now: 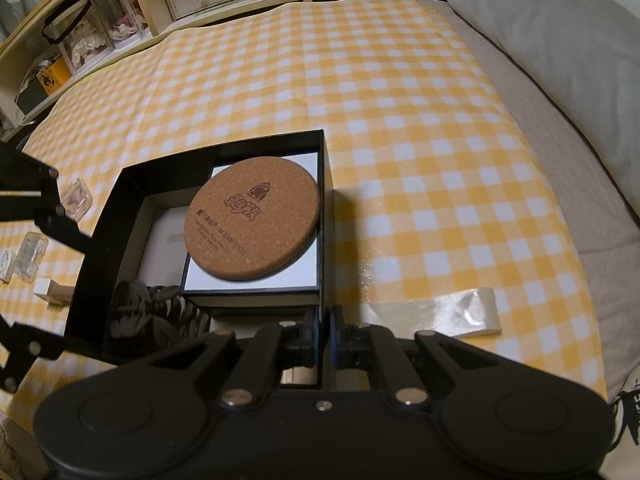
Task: Organize rigid objects
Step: 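Open the left tool to release the clip and withdraw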
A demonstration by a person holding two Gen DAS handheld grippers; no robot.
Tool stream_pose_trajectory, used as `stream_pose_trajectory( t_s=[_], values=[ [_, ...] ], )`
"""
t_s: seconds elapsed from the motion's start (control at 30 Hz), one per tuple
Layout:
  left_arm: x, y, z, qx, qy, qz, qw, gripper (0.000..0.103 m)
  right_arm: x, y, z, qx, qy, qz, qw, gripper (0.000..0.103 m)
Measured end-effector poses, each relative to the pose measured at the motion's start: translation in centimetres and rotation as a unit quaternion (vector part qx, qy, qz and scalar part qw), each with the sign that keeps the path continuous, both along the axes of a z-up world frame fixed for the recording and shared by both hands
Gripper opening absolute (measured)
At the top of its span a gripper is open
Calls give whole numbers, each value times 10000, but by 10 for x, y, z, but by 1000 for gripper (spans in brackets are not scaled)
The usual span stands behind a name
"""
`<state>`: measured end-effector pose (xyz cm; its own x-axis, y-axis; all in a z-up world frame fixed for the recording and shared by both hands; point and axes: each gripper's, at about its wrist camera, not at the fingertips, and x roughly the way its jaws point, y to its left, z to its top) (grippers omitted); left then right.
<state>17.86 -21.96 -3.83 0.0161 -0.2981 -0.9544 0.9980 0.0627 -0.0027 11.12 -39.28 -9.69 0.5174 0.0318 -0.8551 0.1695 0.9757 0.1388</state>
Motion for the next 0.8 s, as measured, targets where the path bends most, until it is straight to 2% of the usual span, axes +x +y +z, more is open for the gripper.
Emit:
stream_pose_trajectory(
  t_s=[0.13, 0.27, 0.37, 0.43, 0.5, 0.67, 0.8],
  values=[
    [-9, 1, 8, -55, -16, -24, 10000, 75, 0, 0, 0, 7, -1, -7, 10000, 6],
    [-20, 5, 20, -156, -8, 21, 9999, 86, 0, -1, 0, 16, -4, -14, 10000, 6],
    [-28, 12, 33, -436, -97, 182, 9988, 92, 0, -2, 0, 16, -11, -19, 10000, 6],
    [-31, 17, 44, -690, -246, 481, 9962, 94, 0, -2, 0, 11, -12, -22, 10000, 6],
    [-33, 22, 56, -945, -454, 876, 9906, 97, 0, -2, 0, 18, -13, -27, 10000, 6],
    [-36, 42, 87, -1563, -836, 1647, 9703, 101, 1, -2, 0, 13, -20, -45, 10000, 6],
    [-34, 62, 105, -1905, -1227, 2316, 9460, 103, 0, -2, -1, 14, -30, -66, 10000, 6]
  ],
)
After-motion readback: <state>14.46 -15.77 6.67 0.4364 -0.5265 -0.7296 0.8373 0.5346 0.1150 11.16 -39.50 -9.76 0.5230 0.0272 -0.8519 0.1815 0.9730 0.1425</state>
